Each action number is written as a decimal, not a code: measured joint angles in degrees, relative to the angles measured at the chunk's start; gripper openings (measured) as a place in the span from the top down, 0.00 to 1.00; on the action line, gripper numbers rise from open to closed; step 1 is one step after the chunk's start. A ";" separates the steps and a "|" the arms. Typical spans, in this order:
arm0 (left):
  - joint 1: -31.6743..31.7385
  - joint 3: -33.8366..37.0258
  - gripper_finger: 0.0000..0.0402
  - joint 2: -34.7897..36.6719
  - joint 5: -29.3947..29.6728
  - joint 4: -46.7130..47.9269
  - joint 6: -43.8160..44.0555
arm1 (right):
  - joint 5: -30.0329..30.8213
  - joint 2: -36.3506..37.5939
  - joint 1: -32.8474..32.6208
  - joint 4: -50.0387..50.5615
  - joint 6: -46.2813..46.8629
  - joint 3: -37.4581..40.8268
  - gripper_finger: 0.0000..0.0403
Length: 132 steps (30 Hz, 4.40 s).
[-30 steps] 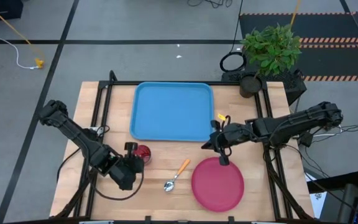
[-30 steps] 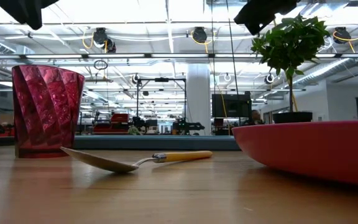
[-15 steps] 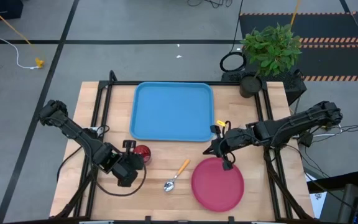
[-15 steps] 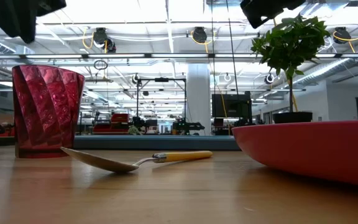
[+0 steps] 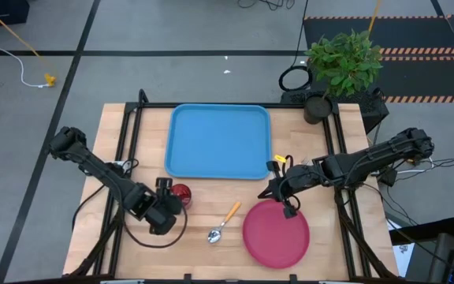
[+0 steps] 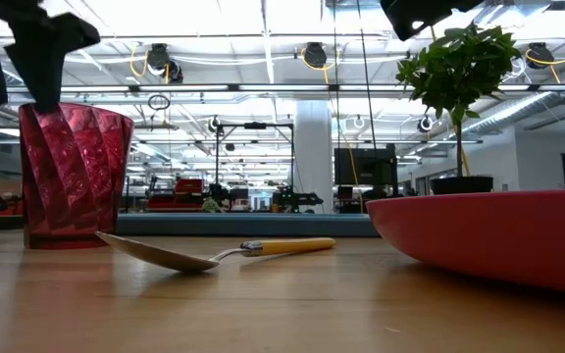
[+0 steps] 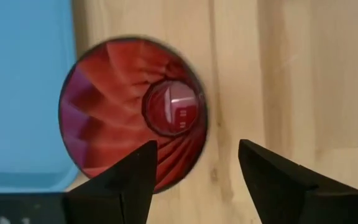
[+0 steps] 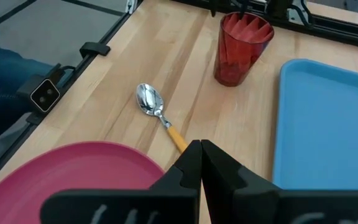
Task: Pick and place plate/cup/fork/spoon on tray
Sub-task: Put the red cup on the blue tray
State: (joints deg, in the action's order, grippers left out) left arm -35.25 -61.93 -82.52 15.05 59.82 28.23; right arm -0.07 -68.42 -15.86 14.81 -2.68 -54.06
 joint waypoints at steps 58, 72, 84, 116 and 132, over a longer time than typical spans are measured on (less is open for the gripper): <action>15.26 -19.62 0.98 0.88 13.00 15.50 -36.30 | 0.43 0.00 0.02 -0.37 -2.60 0.02 1.00; 42.60 -19.98 0.95 1.75 14.08 12.11 -49.62 | 0.44 0.00 0.02 -0.09 -2.73 0.02 1.00; 62.80 -19.40 0.95 1.05 1.28 1.36 -53.84 | 0.46 0.00 0.02 0.02 -2.77 0.02 1.00; 74.91 0.85 0.98 -2.76 -9.59 -26.87 -65.27 | 9.31 0.00 0.44 -7.32 -10.49 0.02 1.00; 77.03 0.78 0.98 -2.80 -10.32 -22.18 -64.04 | 9.29 0.00 0.44 -7.32 -10.49 0.02 1.00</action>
State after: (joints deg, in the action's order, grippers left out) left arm 41.78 -61.14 -85.32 4.74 37.63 -35.81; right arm 9.21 -68.42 -15.42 7.49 -13.17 -54.04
